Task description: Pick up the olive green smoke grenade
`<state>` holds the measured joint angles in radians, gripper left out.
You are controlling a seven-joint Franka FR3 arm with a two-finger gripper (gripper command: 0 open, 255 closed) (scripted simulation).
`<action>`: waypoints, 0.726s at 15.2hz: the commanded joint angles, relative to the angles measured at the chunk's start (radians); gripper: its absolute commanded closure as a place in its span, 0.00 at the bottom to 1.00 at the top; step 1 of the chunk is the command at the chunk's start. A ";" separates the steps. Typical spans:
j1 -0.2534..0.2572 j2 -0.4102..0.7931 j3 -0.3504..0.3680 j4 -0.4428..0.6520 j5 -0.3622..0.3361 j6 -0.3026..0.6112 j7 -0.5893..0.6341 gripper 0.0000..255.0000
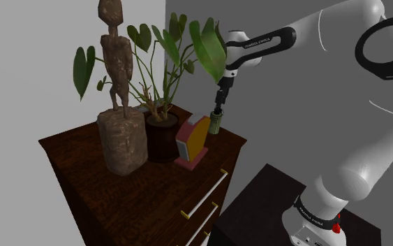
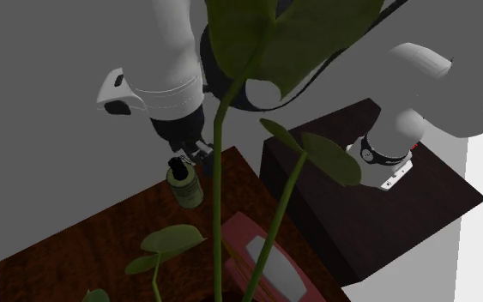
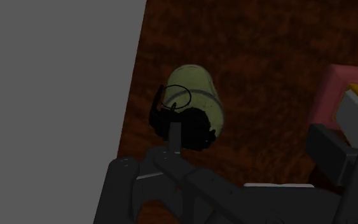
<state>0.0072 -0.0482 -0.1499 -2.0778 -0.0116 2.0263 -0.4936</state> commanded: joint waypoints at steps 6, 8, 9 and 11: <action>-0.006 0.162 -0.005 0.109 -0.004 0.074 -0.057 0.00; -0.007 0.172 -0.005 0.093 -0.002 0.099 -0.058 0.00; -0.007 0.177 -0.005 0.086 -0.001 0.112 -0.058 0.00; -0.008 0.192 -0.005 0.069 0.001 0.144 -0.059 0.00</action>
<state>0.0003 0.1336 -0.1548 -2.0014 -0.0124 2.1513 -0.5517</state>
